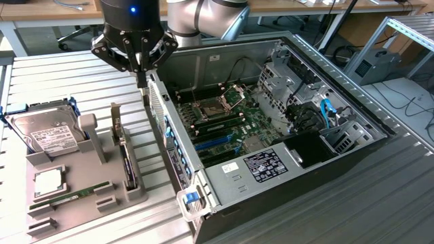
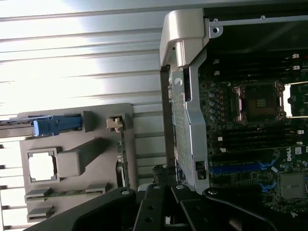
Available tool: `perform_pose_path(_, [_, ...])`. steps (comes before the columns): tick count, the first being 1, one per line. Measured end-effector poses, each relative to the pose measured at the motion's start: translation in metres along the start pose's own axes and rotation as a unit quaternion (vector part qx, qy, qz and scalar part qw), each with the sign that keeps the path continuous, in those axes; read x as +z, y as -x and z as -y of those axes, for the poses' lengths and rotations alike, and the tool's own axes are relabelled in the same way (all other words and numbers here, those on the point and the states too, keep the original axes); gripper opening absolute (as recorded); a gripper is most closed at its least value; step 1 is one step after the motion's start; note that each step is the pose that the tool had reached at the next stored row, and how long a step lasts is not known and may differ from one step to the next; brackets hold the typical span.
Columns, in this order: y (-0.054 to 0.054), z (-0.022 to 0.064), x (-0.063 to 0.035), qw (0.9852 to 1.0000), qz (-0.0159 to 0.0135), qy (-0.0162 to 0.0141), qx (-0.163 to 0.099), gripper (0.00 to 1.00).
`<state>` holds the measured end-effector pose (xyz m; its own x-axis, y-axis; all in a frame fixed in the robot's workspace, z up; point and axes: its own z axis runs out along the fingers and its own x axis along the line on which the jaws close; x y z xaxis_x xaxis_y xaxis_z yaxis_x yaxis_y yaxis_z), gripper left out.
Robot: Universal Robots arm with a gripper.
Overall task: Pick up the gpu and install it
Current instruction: 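Reach for the gpu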
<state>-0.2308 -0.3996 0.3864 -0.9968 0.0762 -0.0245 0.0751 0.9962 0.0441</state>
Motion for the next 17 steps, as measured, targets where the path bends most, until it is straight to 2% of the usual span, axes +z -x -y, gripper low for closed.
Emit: perform_pose_path(17, [-0.0055, 0.0004, 0.0002, 1.0, 0.0, 0.0, 0.0, 0.11])
